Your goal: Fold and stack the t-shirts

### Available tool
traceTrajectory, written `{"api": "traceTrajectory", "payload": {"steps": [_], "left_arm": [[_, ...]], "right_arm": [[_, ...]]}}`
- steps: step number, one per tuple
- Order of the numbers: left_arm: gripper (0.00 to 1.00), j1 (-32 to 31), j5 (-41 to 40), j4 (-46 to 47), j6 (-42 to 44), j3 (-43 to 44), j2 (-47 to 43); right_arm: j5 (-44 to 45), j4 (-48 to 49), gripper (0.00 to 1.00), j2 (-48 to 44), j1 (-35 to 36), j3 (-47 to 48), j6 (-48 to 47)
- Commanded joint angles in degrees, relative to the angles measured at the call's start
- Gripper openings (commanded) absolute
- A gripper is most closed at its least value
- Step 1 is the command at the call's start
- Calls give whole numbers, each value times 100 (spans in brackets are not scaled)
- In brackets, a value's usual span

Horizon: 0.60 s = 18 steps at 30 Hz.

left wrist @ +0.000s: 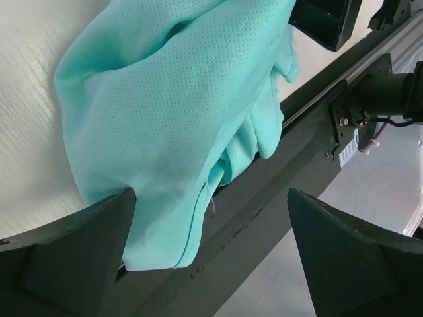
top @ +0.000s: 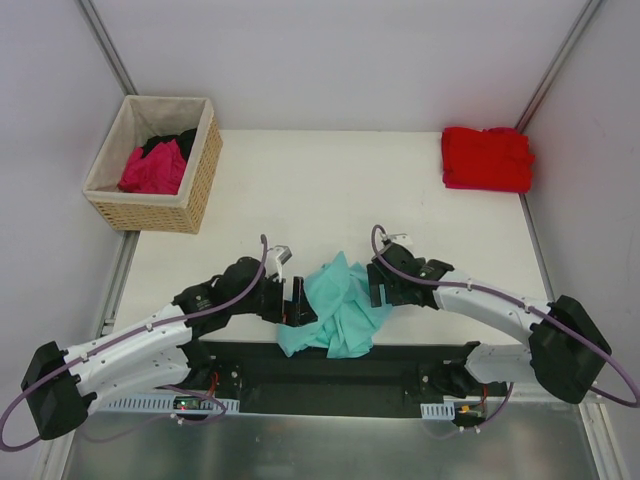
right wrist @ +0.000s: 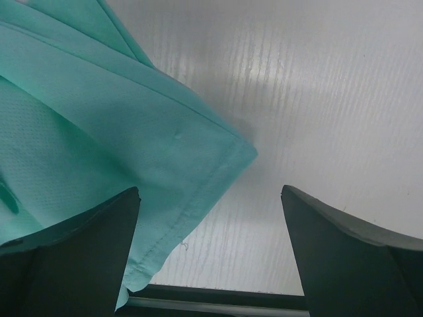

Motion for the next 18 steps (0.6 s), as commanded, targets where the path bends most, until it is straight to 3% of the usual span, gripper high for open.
{"api": "traceTrajectory", "payload": {"steps": [1, 13, 18], "left_arm": [[99, -34, -89, 382, -110, 55, 146], [99, -298, -53, 891, -93, 275, 665], [99, -570, -106, 1068, -207, 231, 850]], "right_arm": [[13, -25, 94, -97, 26, 388, 44], [-241, -378, 96, 386, 122, 1899, -264], [-207, -554, 96, 886, 482, 2541, -282]]}}
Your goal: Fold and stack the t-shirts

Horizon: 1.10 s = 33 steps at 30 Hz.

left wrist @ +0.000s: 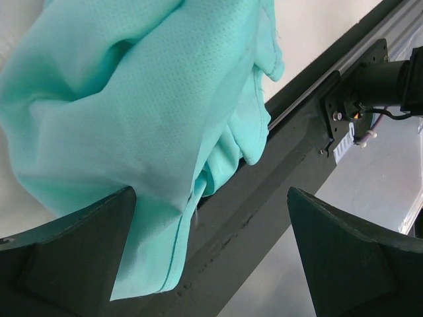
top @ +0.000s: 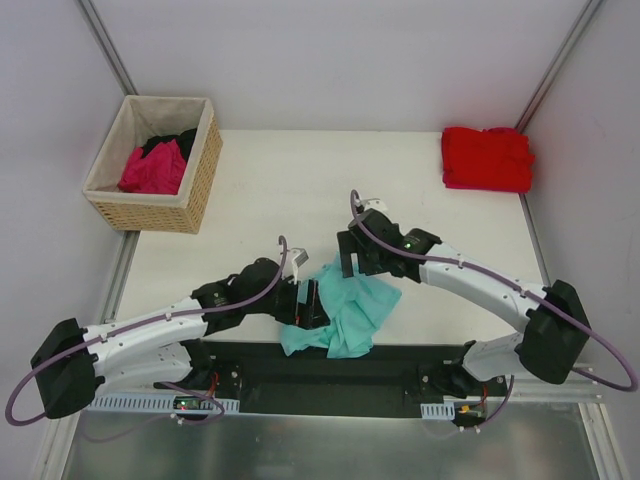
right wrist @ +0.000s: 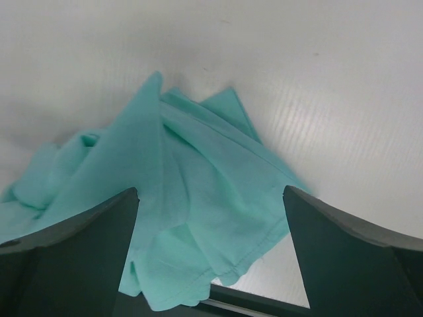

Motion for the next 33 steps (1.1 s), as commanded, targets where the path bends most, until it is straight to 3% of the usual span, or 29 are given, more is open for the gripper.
{"api": "traceTrajectory", "payload": {"steps": [1, 10, 23, 28, 33], "left_arm": [[99, -251, -117, 553, -213, 133, 139], [99, -1007, -381, 1047, -407, 256, 727], [99, -1174, -600, 1847, 225, 1142, 1836], [99, -1175, -961, 1428, 840, 1617, 1152], [99, -1174, -698, 644, 982, 2567, 388]], "right_arm": [[-60, -187, 96, 369, 351, 716, -79], [-8, -467, 96, 1055, 730, 1710, 0], [817, -1109, 99, 678, 959, 1869, 229], [1293, -1461, 100, 221, 941, 1966, 53], [1451, -1567, 100, 80, 871, 2010, 27]]}}
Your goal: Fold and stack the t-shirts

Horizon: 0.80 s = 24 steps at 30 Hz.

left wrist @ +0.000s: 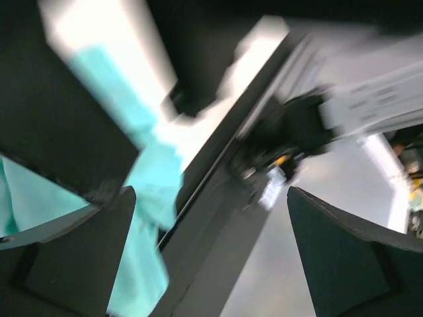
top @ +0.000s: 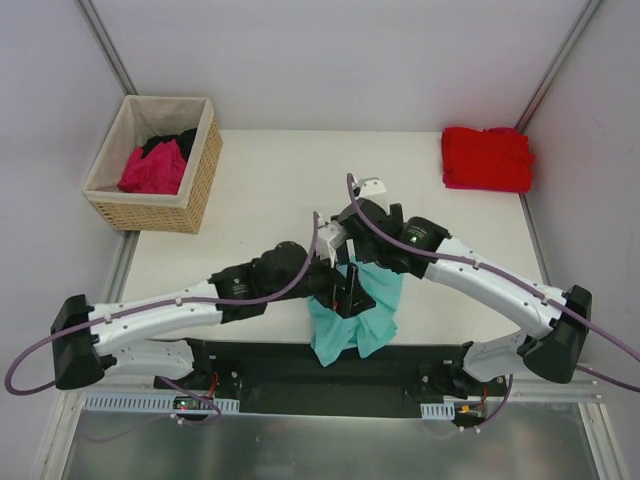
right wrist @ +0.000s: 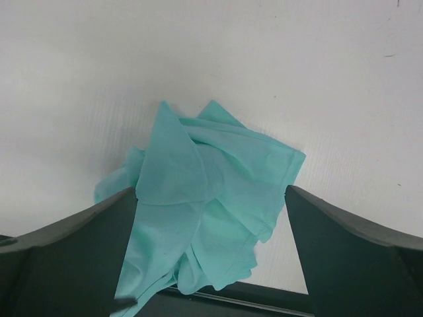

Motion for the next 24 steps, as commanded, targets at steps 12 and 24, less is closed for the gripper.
{"api": "traceTrajectory", "payload": {"steps": [12, 24], "left_arm": [[99, -12, -1273, -2320, 446, 958, -3019], [99, -3, -4745, -4606, -387, 465, -4092]], "right_arm": [[-437, 124, 100, 32, 62, 90, 89], [-886, 344, 100, 577, 870, 152, 387]]}}
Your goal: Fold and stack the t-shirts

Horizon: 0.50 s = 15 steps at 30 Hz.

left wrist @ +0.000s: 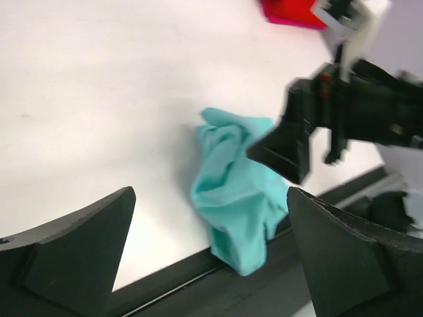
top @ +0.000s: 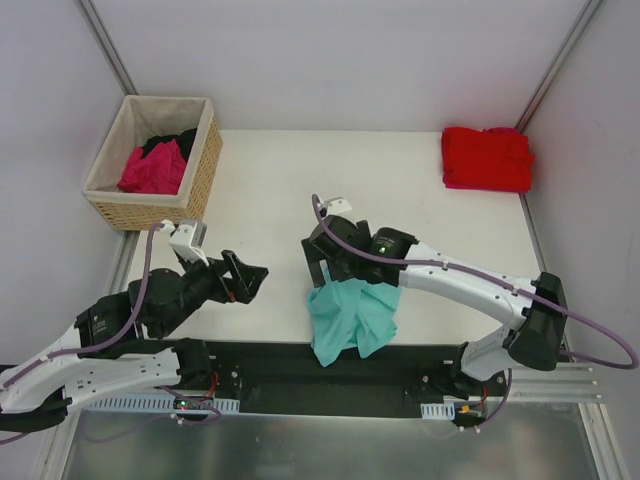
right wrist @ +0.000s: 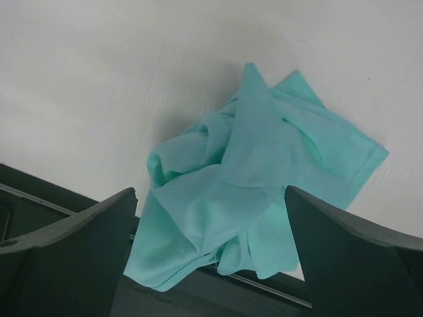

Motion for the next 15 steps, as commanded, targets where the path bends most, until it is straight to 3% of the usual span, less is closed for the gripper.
{"api": "traceTrajectory", "payload": {"steps": [1, 9, 15], "left_arm": [[99, -3, -1345, -819, -461, -134, -103], [99, -3, -1601, -942, -689, -292, -139], [99, -3, -1539, -776, -681, -424, 247]], "right_arm": [[-145, 82, 100, 145, 359, 14, 330], [22, -15, 95, -40, 913, -636, 832], [303, 73, 94, -93, 913, -1058, 911]]}}
